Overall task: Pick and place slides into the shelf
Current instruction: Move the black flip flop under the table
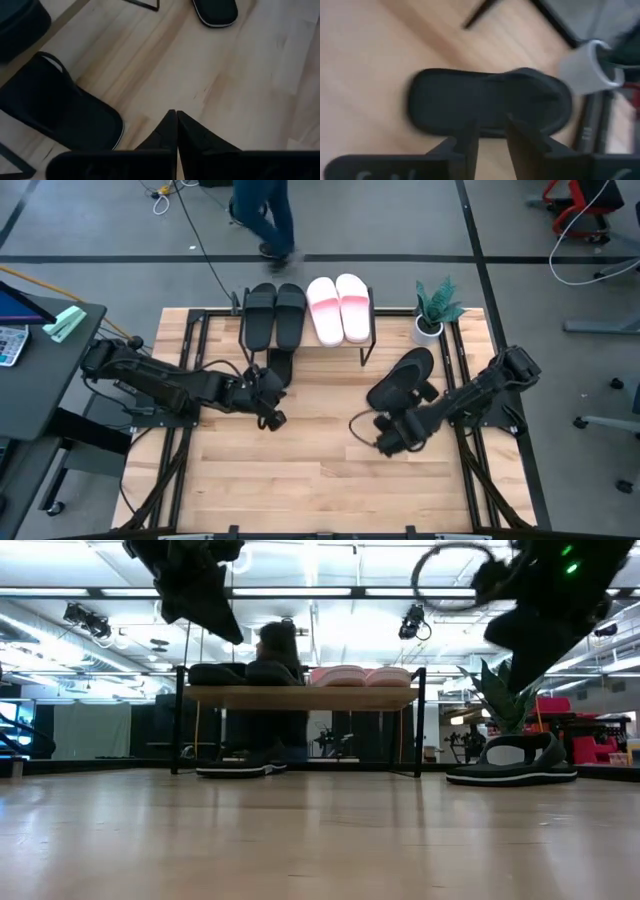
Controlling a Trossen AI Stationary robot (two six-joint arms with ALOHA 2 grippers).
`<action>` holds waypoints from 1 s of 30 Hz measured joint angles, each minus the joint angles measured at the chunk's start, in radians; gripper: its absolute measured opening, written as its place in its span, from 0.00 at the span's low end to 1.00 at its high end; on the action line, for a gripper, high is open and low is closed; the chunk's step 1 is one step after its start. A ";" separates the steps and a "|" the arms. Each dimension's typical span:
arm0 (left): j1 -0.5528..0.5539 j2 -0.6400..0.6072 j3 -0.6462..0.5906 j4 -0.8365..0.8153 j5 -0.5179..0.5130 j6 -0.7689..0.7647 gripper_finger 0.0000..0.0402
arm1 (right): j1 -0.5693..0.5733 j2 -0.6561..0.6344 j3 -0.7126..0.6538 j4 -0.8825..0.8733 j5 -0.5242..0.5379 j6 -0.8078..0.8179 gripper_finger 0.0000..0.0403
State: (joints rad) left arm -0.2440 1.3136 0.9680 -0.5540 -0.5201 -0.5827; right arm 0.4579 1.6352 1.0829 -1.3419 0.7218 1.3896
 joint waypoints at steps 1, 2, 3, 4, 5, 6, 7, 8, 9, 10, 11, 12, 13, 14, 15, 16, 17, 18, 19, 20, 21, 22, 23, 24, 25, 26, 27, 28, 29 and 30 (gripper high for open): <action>-0.005 0.000 0.000 -0.003 0.000 0.001 0.01 | -0.023 0.000 -0.002 -0.017 -0.001 -0.002 0.27; -0.009 0.001 0.000 -0.002 0.000 0.001 0.02 | -0.044 0.000 -0.005 -0.031 0.001 -0.005 0.28; -0.012 0.006 0.000 0.003 -0.001 0.001 0.02 | -0.066 0.000 -0.009 -0.055 -0.001 -0.004 0.30; -0.014 0.009 0.001 0.002 -0.001 0.002 0.03 | -0.091 0.000 -0.014 -0.086 -0.003 0.000 0.31; -0.016 0.011 0.000 -0.006 0.000 0.003 0.04 | -0.116 -0.001 -0.022 -0.102 -0.004 0.012 0.32; -0.019 0.011 0.000 -0.008 0.000 0.003 0.05 | -0.144 -0.001 -0.033 -0.105 -0.012 0.028 0.33; -0.021 0.010 0.000 -0.001 -0.001 0.003 0.06 | -0.173 -0.004 -0.049 -0.108 -0.022 0.042 0.34; -0.023 0.010 0.001 0.001 -0.001 0.003 0.06 | -0.203 -0.005 -0.066 -0.107 -0.028 0.046 0.34; -0.025 0.010 0.001 -0.002 -0.001 0.003 0.07 | -0.232 -0.006 -0.080 -0.106 -0.030 0.045 0.35; -0.028 0.010 0.001 -0.002 -0.001 0.003 0.07 | -0.262 -0.007 -0.093 -0.105 -0.029 0.034 0.35; -0.030 0.010 0.001 -0.002 -0.001 0.003 0.07 | -0.292 -0.008 -0.108 -0.103 -0.029 0.011 0.35; -0.030 0.010 0.001 -0.001 -0.001 0.003 0.07 | -0.321 -0.008 -0.122 -0.092 -0.033 -0.028 0.36; -0.030 0.010 0.001 -0.002 -0.001 0.003 0.07 | -0.350 -0.008 -0.134 -0.067 -0.044 -0.075 0.35; -0.031 0.010 0.001 -0.003 -0.001 0.003 0.07 | -0.378 -0.008 -0.144 -0.032 -0.061 -0.130 0.35; -0.030 0.010 0.001 -0.003 -0.001 0.003 0.06 | -0.403 -0.008 -0.154 0.002 -0.075 -0.189 0.35; -0.030 0.010 0.001 -0.003 -0.001 0.003 0.06 | -0.427 -0.008 -0.162 0.031 -0.082 -0.248 0.35; -0.030 0.010 0.001 -0.003 -0.001 0.003 0.05 | -0.450 -0.008 -0.170 0.064 -0.080 -0.306 0.35; -0.030 0.010 0.001 -0.003 -0.001 0.004 0.05 | -0.471 -0.008 -0.175 0.097 -0.079 -0.354 0.35; -0.030 0.010 0.001 -0.003 -0.001 0.008 0.04 | -0.494 -0.008 -0.178 0.124 -0.077 -0.392 0.35; -0.030 0.009 0.001 -0.003 -0.001 0.015 0.03 | -0.518 -0.008 -0.179 0.139 -0.077 -0.421 0.35; -0.030 0.009 0.001 -0.003 -0.001 0.018 0.03 | -0.542 -0.008 -0.179 0.143 -0.076 -0.440 0.35; -0.030 0.009 0.001 -0.003 -0.001 0.018 0.03 | -0.566 -0.008 -0.179 0.141 -0.076 -0.452 0.35; -0.030 0.009 0.001 -0.003 -0.001 0.018 0.02 | -0.588 -0.008 -0.179 0.140 -0.075 -0.460 0.35; -0.030 0.009 0.001 -0.003 -0.001 0.019 0.02 | -0.611 -0.008 -0.179 0.141 -0.075 -0.474 0.35; -0.030 0.009 0.001 -0.004 -0.001 0.019 0.02 | -0.630 -0.008 -0.179 0.141 -0.076 -0.490 0.35; -0.031 0.009 0.001 -0.004 -0.001 0.019 0.03 | -0.647 -0.008 -0.179 0.142 -0.076 -0.504 0.35; -0.030 0.009 0.001 -0.004 -0.001 0.019 0.03 | -0.662 -0.008 -0.179 0.144 -0.076 -0.518 0.35; -0.030 0.009 0.001 -0.004 -0.001 0.019 0.04 | -0.675 -0.008 -0.179 0.147 -0.077 -0.530 0.35; -0.030 0.009 0.001 -0.004 -0.001 0.019 0.04 | -0.686 -0.008 -0.179 0.154 -0.081 -0.539 0.35; -0.030 0.009 0.001 -0.004 -0.001 0.019 0.05 | -0.694 -0.008 -0.179 0.160 -0.088 -0.548 0.35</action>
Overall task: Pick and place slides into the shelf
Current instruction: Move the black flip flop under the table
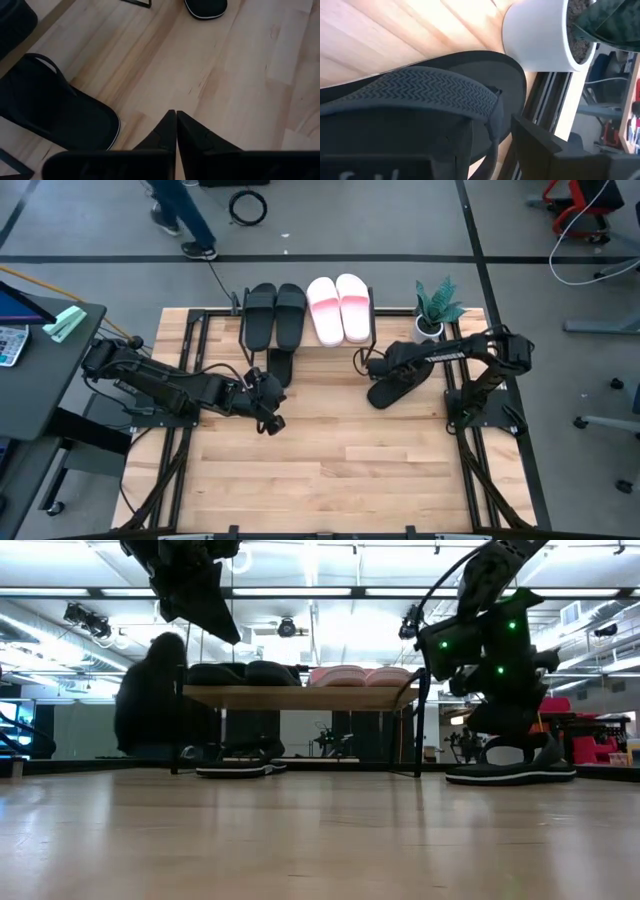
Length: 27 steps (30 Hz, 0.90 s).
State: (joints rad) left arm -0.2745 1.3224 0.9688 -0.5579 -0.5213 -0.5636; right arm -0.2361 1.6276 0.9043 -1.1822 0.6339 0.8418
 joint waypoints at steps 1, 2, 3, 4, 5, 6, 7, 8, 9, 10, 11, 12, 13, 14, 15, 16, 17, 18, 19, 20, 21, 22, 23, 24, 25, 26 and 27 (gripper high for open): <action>0.000 0.000 0.000 0.000 0.000 0.000 0.05 | -0.008 0.000 0.000 0.002 -0.007 -0.006 0.35; 0.000 0.000 0.000 0.000 0.000 0.000 0.05 | -0.013 0.000 0.000 0.002 -0.015 -0.007 0.35; 0.000 0.000 0.000 0.000 0.000 0.000 0.05 | -0.016 0.000 0.000 0.005 -0.021 -0.008 0.35; 0.000 0.000 0.000 0.000 0.000 0.000 0.04 | -0.019 0.000 0.000 0.007 -0.023 -0.008 0.35; 0.000 0.000 0.000 -0.001 0.000 0.000 0.04 | -0.019 0.000 0.000 0.007 -0.023 -0.008 0.35; 0.000 0.000 0.000 -0.002 0.000 0.000 0.03 | -0.019 0.000 0.000 0.007 -0.023 -0.008 0.35; 0.000 0.000 0.000 -0.003 0.000 0.000 0.03 | -0.019 0.000 0.000 0.007 -0.023 -0.008 0.35; 0.000 0.000 0.000 -0.008 0.000 0.000 0.03 | -0.019 0.000 0.000 0.007 -0.023 -0.008 0.35; 0.000 0.000 0.000 -0.014 0.000 0.000 0.02 | -0.019 0.000 0.000 0.007 -0.024 -0.008 0.35; 0.000 0.000 0.000 -0.019 0.000 0.000 0.02 | -0.019 0.000 -0.001 0.007 -0.024 -0.008 0.35; 0.000 0.000 0.000 -0.021 0.000 0.000 0.02 | -0.019 0.000 -0.006 0.009 -0.024 -0.008 0.35; 0.000 0.000 0.000 -0.022 0.000 0.000 0.02 | -0.019 0.000 -0.014 0.008 -0.024 -0.008 0.35; 0.000 0.000 0.000 -0.023 0.000 0.000 0.03 | -0.019 0.000 -0.024 0.009 -0.024 -0.007 0.35; 0.000 0.000 0.000 -0.023 0.000 0.000 0.03 | -0.019 0.000 -0.038 0.010 -0.025 -0.005 0.35; 0.000 0.000 0.000 -0.024 0.000 0.000 0.04 | -0.019 0.000 -0.052 0.011 -0.026 -0.005 0.35; 0.000 0.000 0.000 -0.023 0.000 0.000 0.05 | -0.018 0.000 -0.067 0.011 -0.027 -0.005 0.35; 0.000 0.000 0.000 -0.024 0.000 0.000 0.05 | -0.019 0.000 -0.081 0.012 -0.027 -0.005 0.35; 0.000 0.000 0.000 -0.024 0.000 0.000 0.05 | -0.018 0.000 -0.094 0.014 -0.025 -0.004 0.35; 0.000 0.000 0.000 -0.023 0.000 0.000 0.05 | -0.018 0.000 -0.107 0.017 -0.022 -0.001 0.35; 0.000 0.000 0.000 -0.023 0.000 0.000 0.05 | -0.018 0.000 -0.117 0.022 -0.021 0.002 0.34; 0.000 0.000 0.000 -0.023 0.000 0.001 0.05 | -0.018 0.000 -0.126 0.031 -0.021 0.003 0.34; 0.000 0.000 0.000 -0.023 0.000 0.000 0.05 | -0.018 0.000 -0.131 0.039 -0.021 0.003 0.33; 0.002 0.000 0.000 -0.023 0.000 0.000 0.04 | -0.016 0.000 -0.136 0.050 -0.019 0.003 0.32; 0.002 0.000 0.000 -0.023 0.000 0.000 0.04 | -0.016 0.000 -0.139 0.060 -0.020 0.000 0.30; 0.003 0.000 0.000 -0.023 0.000 0.000 0.03 | -0.016 0.000 -0.140 0.071 -0.019 -0.005 0.28; 0.003 0.000 0.000 -0.022 0.000 0.000 0.03 | -0.016 0.000 -0.139 0.080 -0.019 -0.006 0.26; 0.003 0.000 0.000 -0.022 0.000 0.000 0.02 | -0.016 0.000 -0.137 0.086 -0.019 -0.012 0.24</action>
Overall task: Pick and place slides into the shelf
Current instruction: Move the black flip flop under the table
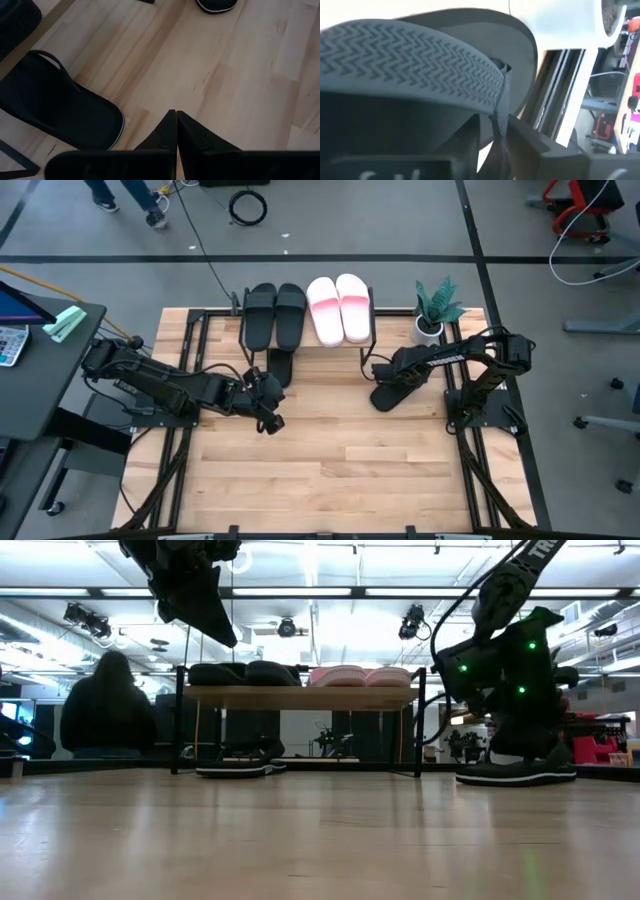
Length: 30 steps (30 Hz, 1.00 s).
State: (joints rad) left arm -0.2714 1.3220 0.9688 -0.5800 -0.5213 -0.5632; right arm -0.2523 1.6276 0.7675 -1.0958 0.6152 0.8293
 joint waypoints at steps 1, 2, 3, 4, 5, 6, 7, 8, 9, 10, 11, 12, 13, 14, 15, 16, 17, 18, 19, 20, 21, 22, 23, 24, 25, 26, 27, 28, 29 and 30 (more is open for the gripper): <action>0.000 0.000 0.000 0.000 0.000 0.000 0.02 | 0.000 0.000 0.002 0.006 0.001 -0.010 0.21; 0.000 0.000 0.000 0.000 0.000 0.000 0.02 | 0.000 0.000 0.004 0.015 0.001 -0.020 0.18; 0.000 0.000 0.000 0.000 0.000 0.000 0.02 | 0.000 0.000 0.007 0.024 0.001 -0.025 0.14; 0.000 0.000 0.000 0.000 0.000 0.000 0.03 | 0.003 0.000 0.010 0.033 0.002 -0.031 0.10; 0.000 0.000 0.000 0.000 0.000 0.000 0.03 | 0.007 0.000 0.011 0.039 0.002 -0.039 0.06; 0.000 0.000 0.000 0.000 0.000 0.000 0.04 | 0.015 0.000 0.011 0.044 0.002 -0.046 0.04; 0.000 0.000 0.000 0.000 0.000 0.000 0.04 | 0.025 0.000 0.011 0.048 -0.003 -0.046 0.03; 0.000 0.000 0.000 0.000 0.000 0.000 0.05 | 0.038 0.000 0.011 0.048 -0.011 -0.045 0.03; 0.000 0.000 0.000 0.000 -0.001 0.001 0.05 | 0.052 0.000 0.011 0.046 -0.027 -0.045 0.04; 0.000 0.000 0.000 0.000 -0.001 0.007 0.05 | 0.069 -0.001 0.011 0.046 -0.052 -0.045 0.05; 0.000 0.000 0.000 0.000 -0.001 0.013 0.04 | 0.086 -0.007 0.011 0.047 -0.084 -0.044 0.05; 0.000 0.000 0.001 0.000 -0.001 0.018 0.04 | 0.108 -0.016 0.011 0.046 -0.118 -0.039 0.04; -0.002 0.000 0.001 0.001 -0.001 0.022 0.04 | 0.131 -0.031 0.016 0.043 -0.152 -0.029 0.03; -0.006 0.000 0.001 0.001 -0.001 0.028 0.03 | 0.156 -0.048 0.024 0.043 -0.184 -0.017 0.02; -0.011 0.000 0.001 0.004 -0.001 0.042 0.03 | 0.183 -0.070 0.038 0.044 -0.210 -0.004 0.02; -0.017 0.000 0.001 0.010 -0.002 0.063 0.02 | 0.212 -0.093 0.056 0.044 -0.223 0.013 0.02; -0.024 0.000 0.001 0.022 -0.002 0.095 0.02 | 0.240 -0.118 0.079 0.045 -0.228 0.032 0.02; -0.033 0.000 0.001 0.039 -0.002 0.135 0.02 | 0.267 -0.144 0.103 0.046 -0.230 0.049 0.03; -0.043 0.000 0.001 0.064 -0.001 0.175 0.02 | 0.292 -0.169 0.132 0.046 -0.230 0.060 0.03; -0.054 0.000 0.001 0.096 -0.001 0.213 0.02 | 0.317 -0.196 0.164 0.044 -0.230 0.068 0.03; -0.067 0.000 0.001 0.131 0.000 0.243 0.02 | 0.339 -0.221 0.193 0.046 -0.229 0.076 0.02; -0.081 0.000 0.001 0.171 -0.001 0.270 0.03 | 0.359 -0.243 0.226 0.047 -0.225 0.082 0.02; -0.098 0.000 0.001 0.217 0.000 0.296 0.04 | 0.380 -0.263 0.257 0.053 -0.211 0.087 0.01; -0.116 0.000 0.001 0.262 0.004 0.322 0.04 | 0.399 -0.279 0.288 0.062 -0.194 0.088 0.02; -0.136 0.000 0.001 0.308 0.012 0.355 0.05 | 0.417 -0.290 0.314 0.079 -0.170 0.088 0.02; -0.157 0.000 0.001 0.356 0.022 0.387 0.06 | 0.435 -0.296 0.340 0.101 -0.144 0.086 0.02; -0.177 0.000 0.001 0.403 0.028 0.421 0.06 | 0.451 -0.297 0.365 0.125 -0.118 0.085 0.02; -0.197 0.000 0.001 0.446 0.030 0.450 0.06 | 0.466 -0.295 0.387 0.152 -0.093 0.075 0.02; -0.216 0.000 0.001 0.486 0.031 0.477 0.06 | 0.478 -0.288 0.404 0.185 -0.075 0.052 0.02; -0.234 0.000 0.001 0.519 0.031 0.500 0.05 | 0.486 -0.278 0.419 0.224 -0.066 0.019 0.01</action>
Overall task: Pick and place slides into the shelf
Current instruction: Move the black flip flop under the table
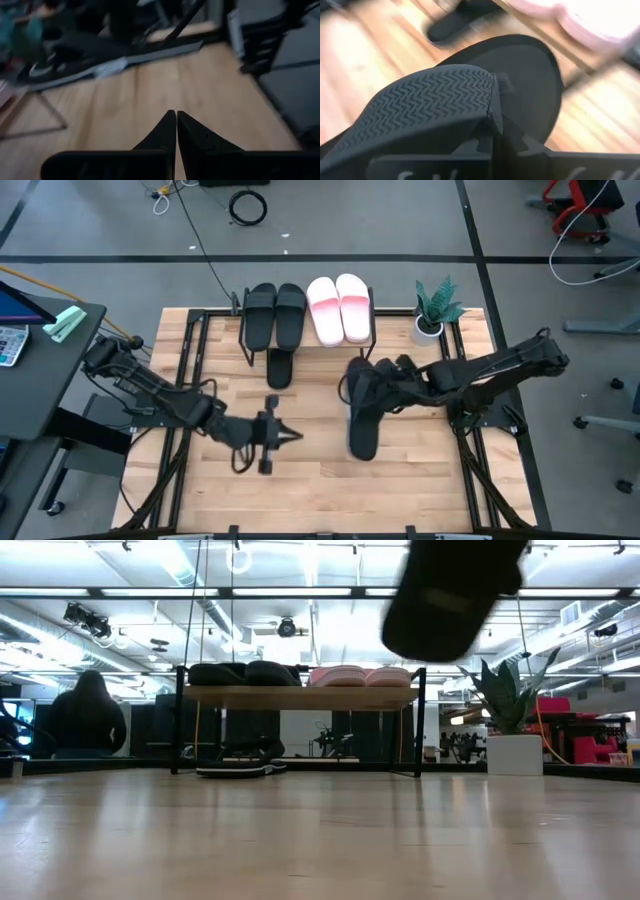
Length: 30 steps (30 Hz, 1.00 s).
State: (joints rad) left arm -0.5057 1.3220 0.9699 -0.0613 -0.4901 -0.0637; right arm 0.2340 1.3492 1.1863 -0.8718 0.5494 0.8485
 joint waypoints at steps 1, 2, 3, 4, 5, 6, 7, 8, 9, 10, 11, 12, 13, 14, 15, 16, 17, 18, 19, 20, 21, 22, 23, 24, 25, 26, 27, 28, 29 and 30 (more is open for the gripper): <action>-0.018 0.000 0.000 0.024 0.000 0.022 0.05 | 0.004 0.013 0.012 0.045 0.004 -0.031 0.01; -0.033 0.000 0.000 0.042 0.000 0.040 0.04 | 0.006 0.028 0.021 0.094 0.006 -0.052 0.01; -0.046 0.000 0.000 0.057 0.000 0.057 0.04 | 0.004 0.044 0.029 0.143 0.005 -0.060 0.01; -0.060 0.000 0.000 0.066 0.000 0.075 0.03 | -0.002 0.062 0.035 0.190 0.004 -0.062 0.01; -0.071 0.000 0.000 0.071 -0.001 0.082 0.03 | -0.013 0.079 0.041 0.235 0.002 -0.067 0.02; -0.080 0.000 0.000 0.075 -0.001 0.083 0.03 | -0.026 0.095 0.048 0.278 -0.003 -0.085 0.02; -0.088 0.000 0.000 0.076 0.000 0.083 0.02 | -0.042 0.113 0.055 0.315 -0.009 -0.113 0.02; -0.095 0.000 0.000 0.076 0.000 0.079 0.03 | -0.059 0.130 0.062 0.350 -0.018 -0.142 0.02; -0.101 0.000 0.000 0.075 0.000 0.079 0.03 | -0.076 0.148 0.069 0.378 -0.025 -0.166 0.02; -0.106 0.003 0.000 0.074 -0.001 0.085 0.03 | -0.092 0.167 0.080 0.403 -0.029 -0.187 0.01; -0.109 0.008 0.000 0.076 -0.001 0.108 0.04 | -0.108 0.186 0.091 0.429 -0.032 -0.209 0.01; -0.111 0.016 0.000 0.076 -0.002 0.151 0.05 | -0.123 0.205 0.105 0.449 -0.036 -0.229 0.01; -0.111 0.023 0.000 0.068 -0.002 0.205 0.06 | -0.138 0.225 0.120 0.464 -0.037 -0.247 0.01; -0.111 0.030 0.000 0.063 -0.002 0.265 0.08 | -0.153 0.244 0.136 0.476 -0.048 -0.260 0.01; -0.109 0.038 0.000 0.065 -0.002 0.323 0.09 | -0.166 0.262 0.153 0.479 -0.065 -0.274 0.02; -0.105 0.048 0.000 0.065 -0.003 0.379 0.10 | -0.178 0.279 0.167 0.478 -0.082 -0.287 0.02; -0.101 0.057 0.000 0.065 -0.003 0.430 0.12 | -0.188 0.296 0.180 0.476 -0.097 -0.298 0.02; -0.098 0.066 0.000 0.063 -0.003 0.470 0.14 | -0.195 0.310 0.189 0.477 -0.112 -0.307 0.02; -0.097 0.073 0.000 0.061 -0.003 0.502 0.16 | -0.201 0.319 0.196 0.476 -0.126 -0.315 0.02; -0.094 0.079 0.000 0.063 -0.004 0.528 0.17 | -0.203 0.326 0.199 0.476 -0.140 -0.327 0.02; -0.091 0.086 0.000 0.066 -0.004 0.547 0.19 | -0.204 0.329 0.199 0.476 -0.151 -0.334 0.02; -0.089 0.094 0.000 0.065 -0.004 0.556 0.21 | -0.204 0.331 0.199 0.476 -0.162 -0.338 0.02; -0.086 0.100 0.000 0.063 -0.003 0.569 0.23 | -0.203 0.332 0.199 0.473 -0.168 -0.341 0.01; -0.083 0.104 0.000 0.061 -0.003 0.574 0.25 | -0.202 0.332 0.199 0.464 -0.170 -0.344 0.01; -0.079 0.106 0.000 0.063 -0.002 0.574 0.27 | -0.197 0.332 0.198 0.452 -0.170 -0.344 0.02; -0.071 0.108 0.000 0.065 -0.002 0.574 0.28 | -0.194 0.331 0.198 0.444 -0.170 -0.344 0.02; -0.065 0.111 0.000 0.067 -0.002 0.574 0.30 | -0.192 0.330 0.198 0.441 -0.171 -0.344 0.03; -0.058 0.112 0.000 0.063 -0.002 0.574 0.31 | -0.192 0.329 0.198 0.442 -0.171 -0.344 0.03; -0.051 0.112 0.000 0.062 -0.003 0.574 0.32 | -0.192 0.328 0.198 0.443 -0.171 -0.344 0.03; -0.043 0.112 0.000 0.064 -0.003 0.574 0.33 | -0.192 0.327 0.198 0.442 -0.171 -0.341 0.03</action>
State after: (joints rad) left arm -0.5492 1.4342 0.9695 0.0026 -0.4935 0.5098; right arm 0.0422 1.6760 1.3846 -0.4294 0.3781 0.5073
